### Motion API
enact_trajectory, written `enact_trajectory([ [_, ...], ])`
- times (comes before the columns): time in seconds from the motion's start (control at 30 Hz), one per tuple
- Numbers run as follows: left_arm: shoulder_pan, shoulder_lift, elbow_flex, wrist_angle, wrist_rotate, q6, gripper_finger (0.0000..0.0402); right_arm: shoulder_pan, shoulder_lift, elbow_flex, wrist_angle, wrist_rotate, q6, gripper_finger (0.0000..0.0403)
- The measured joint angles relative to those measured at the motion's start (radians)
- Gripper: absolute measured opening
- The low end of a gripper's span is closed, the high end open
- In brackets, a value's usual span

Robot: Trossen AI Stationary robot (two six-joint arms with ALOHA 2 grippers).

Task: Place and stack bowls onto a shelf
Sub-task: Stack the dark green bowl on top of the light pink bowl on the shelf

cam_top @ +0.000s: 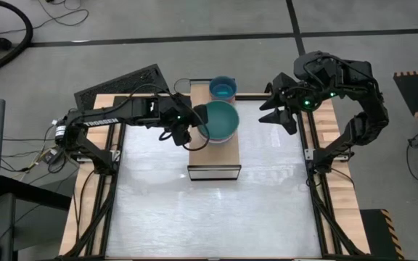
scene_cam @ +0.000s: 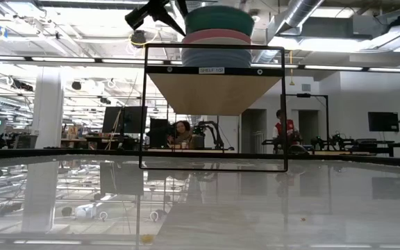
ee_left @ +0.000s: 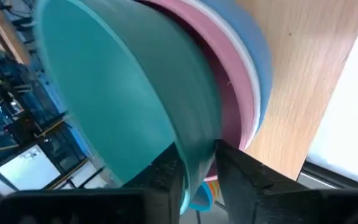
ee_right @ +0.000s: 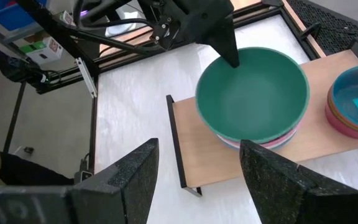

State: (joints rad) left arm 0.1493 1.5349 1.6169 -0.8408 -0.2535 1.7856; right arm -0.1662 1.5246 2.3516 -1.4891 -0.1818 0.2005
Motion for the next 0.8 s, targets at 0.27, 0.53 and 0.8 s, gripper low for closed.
enact_trajectory([
  [0.27,-0.005,-0.003,0.000,0.001,-0.122,-0.077,0.0125,0.000,0.011,0.000,0.019,0.001,0.000,0.0249],
  [0.53,-0.008,-0.075,0.000,0.019,-0.098,-0.198,0.0136,0.002,0.066,0.000,0.110,0.034,-0.064,0.0249],
  [0.8,0.034,-0.157,0.002,0.089,0.118,-0.528,0.0099,0.002,0.102,-0.001,0.113,0.032,-0.086,0.0249],
])
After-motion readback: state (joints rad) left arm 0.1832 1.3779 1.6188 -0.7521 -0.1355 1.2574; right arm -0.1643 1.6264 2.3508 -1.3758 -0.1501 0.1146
